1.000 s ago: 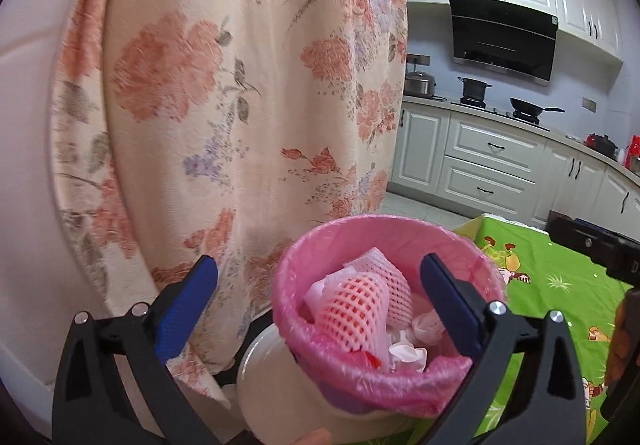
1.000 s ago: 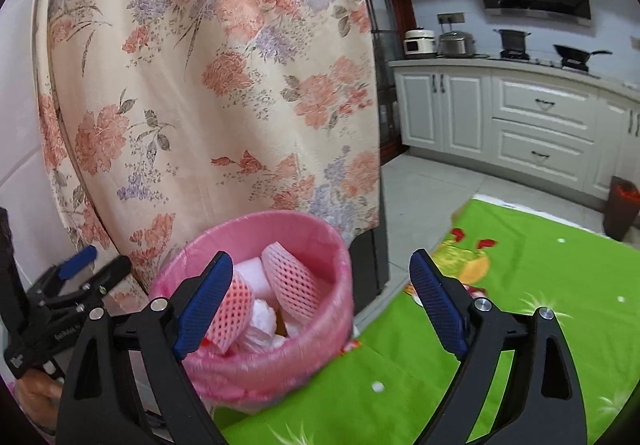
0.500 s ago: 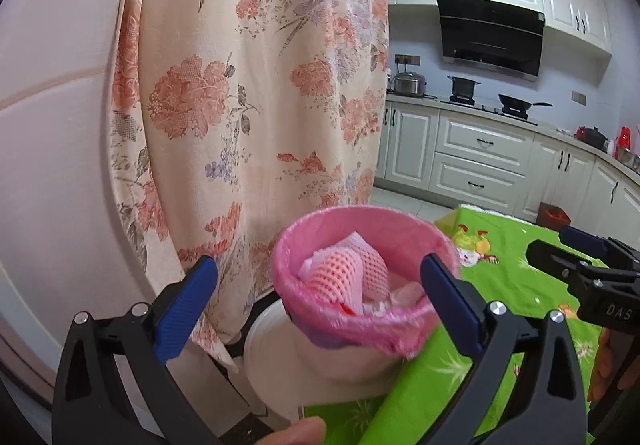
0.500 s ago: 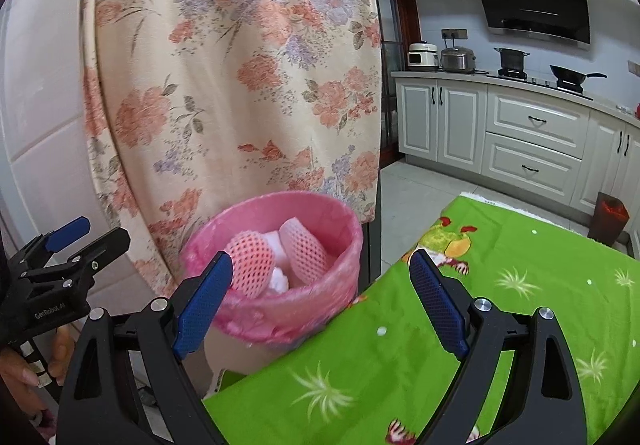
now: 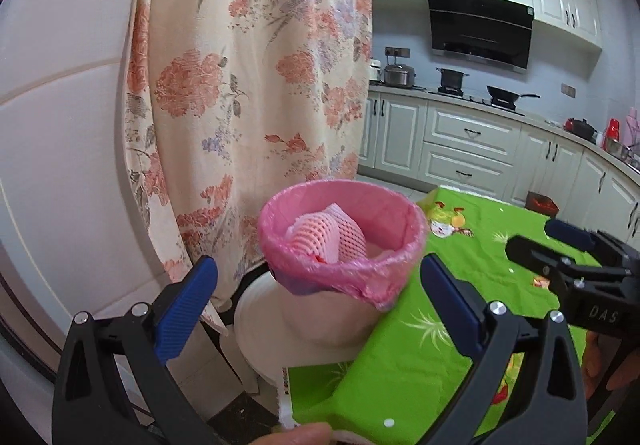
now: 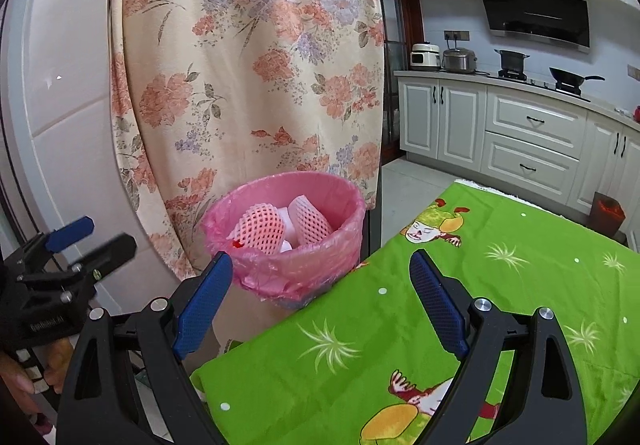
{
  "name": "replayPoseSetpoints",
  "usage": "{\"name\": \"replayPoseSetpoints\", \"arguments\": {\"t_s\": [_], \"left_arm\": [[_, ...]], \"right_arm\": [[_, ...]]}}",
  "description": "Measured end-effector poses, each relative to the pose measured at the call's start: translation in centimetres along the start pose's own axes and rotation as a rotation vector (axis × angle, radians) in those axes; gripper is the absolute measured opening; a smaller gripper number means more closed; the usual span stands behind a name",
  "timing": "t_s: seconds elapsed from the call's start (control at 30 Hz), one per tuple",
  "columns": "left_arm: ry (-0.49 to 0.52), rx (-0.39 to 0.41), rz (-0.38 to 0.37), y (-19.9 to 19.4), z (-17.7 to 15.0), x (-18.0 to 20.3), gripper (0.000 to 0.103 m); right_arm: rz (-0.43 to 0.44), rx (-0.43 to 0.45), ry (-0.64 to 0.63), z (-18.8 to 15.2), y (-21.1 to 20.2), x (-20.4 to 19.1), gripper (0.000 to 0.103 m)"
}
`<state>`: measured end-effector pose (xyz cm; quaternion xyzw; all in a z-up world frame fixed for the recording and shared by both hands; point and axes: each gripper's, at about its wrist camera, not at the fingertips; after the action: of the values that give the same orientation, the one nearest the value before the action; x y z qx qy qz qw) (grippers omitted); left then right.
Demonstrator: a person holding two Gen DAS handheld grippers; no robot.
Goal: Collect trash
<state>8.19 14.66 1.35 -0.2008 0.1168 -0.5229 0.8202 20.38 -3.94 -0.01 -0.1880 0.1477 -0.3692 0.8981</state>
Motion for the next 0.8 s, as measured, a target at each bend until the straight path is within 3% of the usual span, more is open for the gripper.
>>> {"name": "replayPoseSetpoints", "arguments": {"t_s": [0.8], "left_arm": [[-0.009, 0.03, -0.004, -0.9, -0.4, 0.2, 0.098]], "right_arm": [[-0.053, 0.127, 0.004, -0.8, -3.3, 0.4, 0.085]]}}
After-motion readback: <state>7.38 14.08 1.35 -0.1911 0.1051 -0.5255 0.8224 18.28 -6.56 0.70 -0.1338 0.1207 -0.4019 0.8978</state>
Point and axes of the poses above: each gripper's, at about its wrist camera, not at the fingertips, and y roughly the way its jaws point, x to its right, z to its top
